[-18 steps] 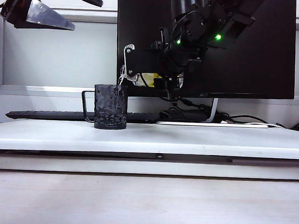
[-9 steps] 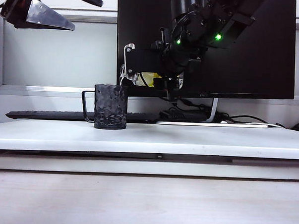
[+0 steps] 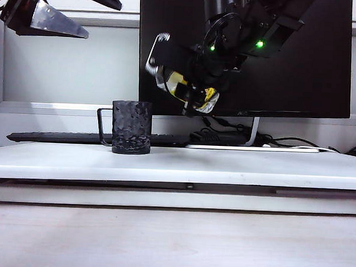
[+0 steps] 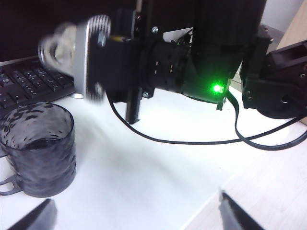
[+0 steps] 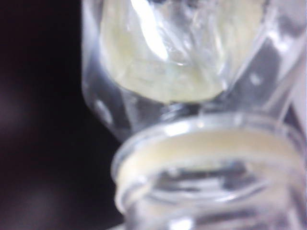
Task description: Carefully pick up the bottle and pour some water from the bottle into the cup.
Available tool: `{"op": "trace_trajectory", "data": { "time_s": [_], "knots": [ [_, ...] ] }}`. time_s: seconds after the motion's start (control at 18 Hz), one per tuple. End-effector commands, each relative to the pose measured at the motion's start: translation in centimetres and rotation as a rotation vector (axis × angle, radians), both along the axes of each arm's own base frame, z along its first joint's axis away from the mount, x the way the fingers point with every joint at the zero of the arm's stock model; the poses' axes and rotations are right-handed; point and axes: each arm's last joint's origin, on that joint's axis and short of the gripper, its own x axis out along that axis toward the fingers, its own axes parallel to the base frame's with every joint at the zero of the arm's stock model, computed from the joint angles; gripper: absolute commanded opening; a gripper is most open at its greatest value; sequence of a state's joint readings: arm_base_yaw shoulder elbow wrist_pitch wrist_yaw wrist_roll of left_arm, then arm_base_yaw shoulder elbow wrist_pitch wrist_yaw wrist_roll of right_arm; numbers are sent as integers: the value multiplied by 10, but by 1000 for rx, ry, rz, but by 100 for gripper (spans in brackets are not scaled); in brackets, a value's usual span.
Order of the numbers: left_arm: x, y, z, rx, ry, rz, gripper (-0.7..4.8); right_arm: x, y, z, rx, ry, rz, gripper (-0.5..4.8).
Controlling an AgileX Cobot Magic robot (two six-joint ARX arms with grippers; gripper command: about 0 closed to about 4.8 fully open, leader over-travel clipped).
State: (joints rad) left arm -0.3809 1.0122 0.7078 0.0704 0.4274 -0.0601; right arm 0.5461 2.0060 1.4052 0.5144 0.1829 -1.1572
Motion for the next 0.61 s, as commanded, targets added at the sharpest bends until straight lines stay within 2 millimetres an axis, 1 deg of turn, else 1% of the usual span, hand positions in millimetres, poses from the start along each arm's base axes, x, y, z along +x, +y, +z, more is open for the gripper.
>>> {"op": "trace_trajectory", "data": {
  "time_s": [0.06,0.17,0.22,0.39,0.44,0.5,0.61],
  "knots": [
    [0,0,2,-7,-15,-6,479,0,-3,18,346,-4,-123,211],
    [0,0,2,-8,-16,-6,479,-2,-7,25,480,11,-189,211],
    [-1,0,3,-14,-16,-29,479,-5,-9,32,528,26,-198,211],
    [-1,-1,4,-33,-16,-40,479,-15,-19,49,692,138,-255,211],
    [-1,-1,4,-38,-14,-38,479,-17,-21,51,719,150,-279,211],
    [-1,-1,4,-37,-14,-38,479,-18,-23,53,729,160,-308,211],
    [0,-1,5,-36,-25,-32,479,-19,-30,43,768,249,-404,210]
  ]
}}
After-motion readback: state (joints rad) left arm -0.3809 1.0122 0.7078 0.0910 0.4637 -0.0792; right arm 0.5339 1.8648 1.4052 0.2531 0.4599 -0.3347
